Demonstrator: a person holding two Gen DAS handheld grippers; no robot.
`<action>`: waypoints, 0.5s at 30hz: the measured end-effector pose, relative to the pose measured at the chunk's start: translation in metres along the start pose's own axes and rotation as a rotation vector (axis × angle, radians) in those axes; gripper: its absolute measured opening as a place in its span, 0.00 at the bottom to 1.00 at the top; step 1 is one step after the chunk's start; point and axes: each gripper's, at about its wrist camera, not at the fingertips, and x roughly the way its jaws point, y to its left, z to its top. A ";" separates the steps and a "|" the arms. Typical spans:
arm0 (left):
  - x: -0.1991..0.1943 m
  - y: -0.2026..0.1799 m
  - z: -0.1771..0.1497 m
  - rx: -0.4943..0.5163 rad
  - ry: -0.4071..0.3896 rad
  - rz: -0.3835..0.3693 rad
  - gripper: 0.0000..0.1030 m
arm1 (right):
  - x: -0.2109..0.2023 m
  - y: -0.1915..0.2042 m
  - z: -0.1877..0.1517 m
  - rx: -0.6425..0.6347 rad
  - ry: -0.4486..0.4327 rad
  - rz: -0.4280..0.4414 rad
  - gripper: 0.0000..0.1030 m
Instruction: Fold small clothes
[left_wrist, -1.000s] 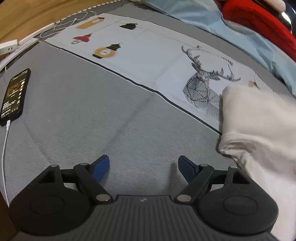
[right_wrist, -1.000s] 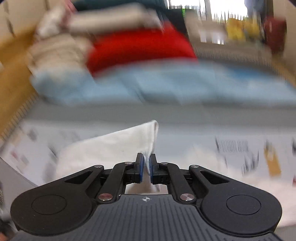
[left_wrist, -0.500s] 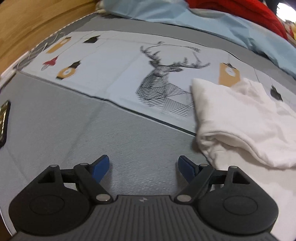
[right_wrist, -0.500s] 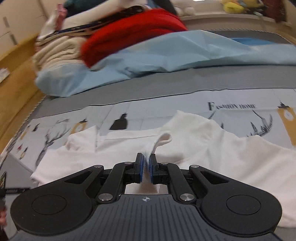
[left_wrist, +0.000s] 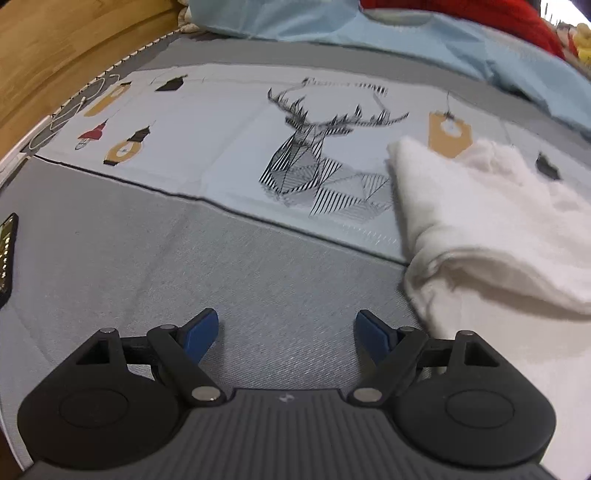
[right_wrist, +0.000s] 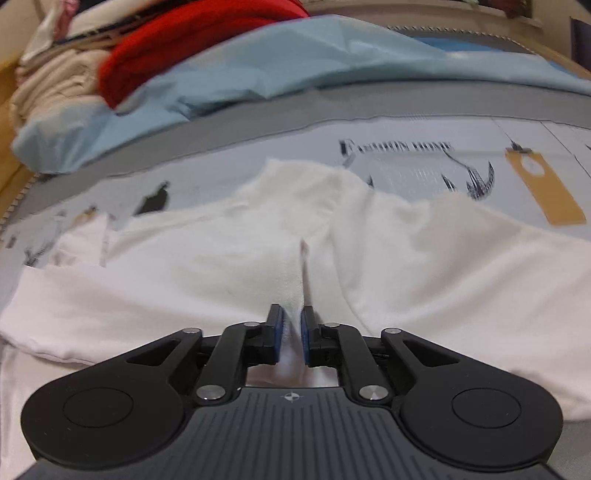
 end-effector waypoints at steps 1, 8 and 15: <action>-0.003 0.000 0.001 -0.005 -0.015 -0.007 0.83 | -0.002 0.004 -0.002 -0.017 -0.013 -0.013 0.12; -0.022 -0.005 0.004 -0.046 -0.080 -0.040 0.83 | -0.039 0.019 -0.002 -0.092 -0.081 -0.133 0.56; -0.020 -0.019 0.002 -0.011 -0.060 -0.031 0.83 | -0.005 0.035 -0.016 -0.163 0.044 -0.191 0.60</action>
